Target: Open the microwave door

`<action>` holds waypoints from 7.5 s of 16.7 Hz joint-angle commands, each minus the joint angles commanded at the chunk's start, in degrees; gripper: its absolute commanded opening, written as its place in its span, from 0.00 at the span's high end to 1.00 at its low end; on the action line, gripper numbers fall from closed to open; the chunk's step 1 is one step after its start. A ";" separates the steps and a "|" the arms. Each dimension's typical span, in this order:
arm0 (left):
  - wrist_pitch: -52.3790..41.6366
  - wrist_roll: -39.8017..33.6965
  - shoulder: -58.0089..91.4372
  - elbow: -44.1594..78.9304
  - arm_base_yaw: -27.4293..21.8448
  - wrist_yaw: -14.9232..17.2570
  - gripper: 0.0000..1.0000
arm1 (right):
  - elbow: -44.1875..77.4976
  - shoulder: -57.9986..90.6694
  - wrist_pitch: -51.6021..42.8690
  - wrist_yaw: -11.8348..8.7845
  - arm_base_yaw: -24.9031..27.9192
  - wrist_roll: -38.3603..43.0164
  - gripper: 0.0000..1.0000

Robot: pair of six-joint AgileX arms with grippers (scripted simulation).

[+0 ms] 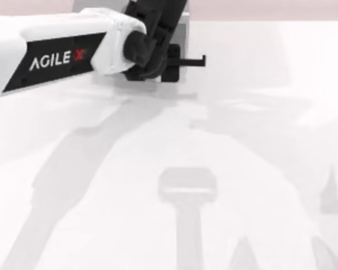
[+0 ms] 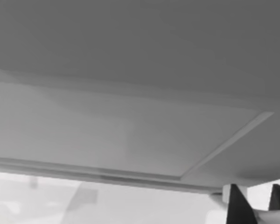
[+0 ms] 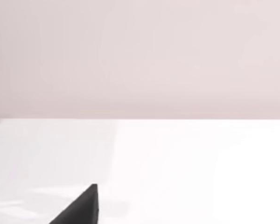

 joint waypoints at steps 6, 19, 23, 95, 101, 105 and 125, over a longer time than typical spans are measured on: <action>0.00 0.00 0.00 0.00 0.00 0.00 1.00 | 0.00 0.00 0.00 0.00 0.00 0.00 0.00; 2.32 3.41 -2.61 -4.11 0.67 2.63 1.00 | 0.00 0.00 0.00 0.00 0.00 0.00 0.00; 2.32 3.41 -2.61 -4.11 0.67 2.63 1.00 | 0.00 0.00 0.00 0.00 0.00 0.00 0.00; 5.78 10.09 -7.20 -11.03 2.33 8.08 1.00 | 0.00 0.00 0.00 0.00 0.00 0.00 0.00; 5.78 10.09 -7.20 -11.03 2.33 8.08 1.00 | 0.00 0.00 0.00 0.00 0.00 0.00 0.00; 5.78 10.09 -7.20 -11.03 2.33 8.08 1.00 | 0.00 0.00 0.00 0.00 0.00 0.00 0.00; 6.94 13.22 -9.10 -13.78 3.27 10.72 1.00 | 0.00 0.00 0.00 0.00 0.00 0.00 0.00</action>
